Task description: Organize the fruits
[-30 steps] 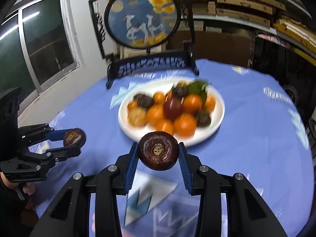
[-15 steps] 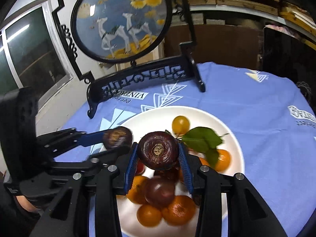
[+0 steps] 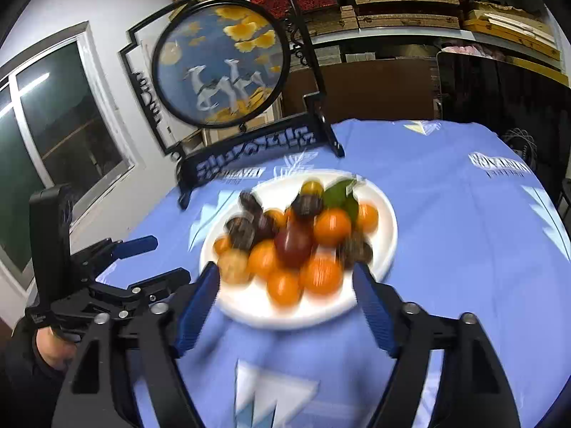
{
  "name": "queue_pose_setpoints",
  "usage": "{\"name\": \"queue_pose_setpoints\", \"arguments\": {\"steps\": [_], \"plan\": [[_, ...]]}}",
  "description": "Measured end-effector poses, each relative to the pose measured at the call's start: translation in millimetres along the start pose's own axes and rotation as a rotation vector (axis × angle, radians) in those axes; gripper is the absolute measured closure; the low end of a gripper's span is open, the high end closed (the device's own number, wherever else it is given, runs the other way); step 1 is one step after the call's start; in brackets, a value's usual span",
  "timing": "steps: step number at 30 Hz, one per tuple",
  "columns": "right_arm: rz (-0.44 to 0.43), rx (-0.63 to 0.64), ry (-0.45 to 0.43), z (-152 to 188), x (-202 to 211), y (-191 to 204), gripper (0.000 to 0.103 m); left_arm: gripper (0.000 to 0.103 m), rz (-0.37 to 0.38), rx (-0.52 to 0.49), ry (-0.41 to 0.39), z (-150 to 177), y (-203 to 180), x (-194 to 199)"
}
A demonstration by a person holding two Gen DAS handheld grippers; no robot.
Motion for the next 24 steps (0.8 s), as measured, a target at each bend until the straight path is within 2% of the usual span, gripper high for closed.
{"name": "queue_pose_setpoints", "arguments": {"steps": [1, 2, 4, 9, 15, 20, 24], "plan": [[0.0, 0.009, -0.002, 10.7, 10.2, 2.4, 0.019, 0.005, -0.001, 0.003, 0.004, 12.9, -7.7, 12.0], [0.001, 0.021, -0.005, 25.6, 23.6, 5.8, 0.01, 0.005, 0.001, 0.006, -0.003, 21.3, -13.3, 22.0], [0.013, 0.037, -0.014, 45.8, 41.8, 9.6, 0.003, 0.005, 0.002, 0.022, -0.026, 38.7, -25.1, 47.2], [0.051, 0.027, -0.041, 91.2, 89.2, 14.1, 0.003, 0.005, -0.064, 0.067, -0.056, 70.0, -44.3, 101.2], [0.056, 0.006, -0.085, 112.2, 140.7, 20.5, 0.003, 0.005, -0.13, 0.049, -0.099, 100.4, -72.5, 156.1], [0.078, 0.005, -0.121, 119.7, 168.0, 19.9, 0.003, 0.005, -0.209, 0.068, -0.084, 116.0, -74.3, 176.1], [0.087, 0.004, -0.137, 124.5, 182.6, 18.4, 0.003, 0.005, -0.211, 0.076, -0.095, 117.9, -75.6, 185.6]]}}
Point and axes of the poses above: each gripper's, at about its wrist camera, not at the fingertips, and x roughly against the way its jaws point, y to its left, z to its underside, the point moved 8 cm from there along -x, roughly the way its jaws point, and after that the axes turned 7 degrees about -x, right-handed, at the moved point
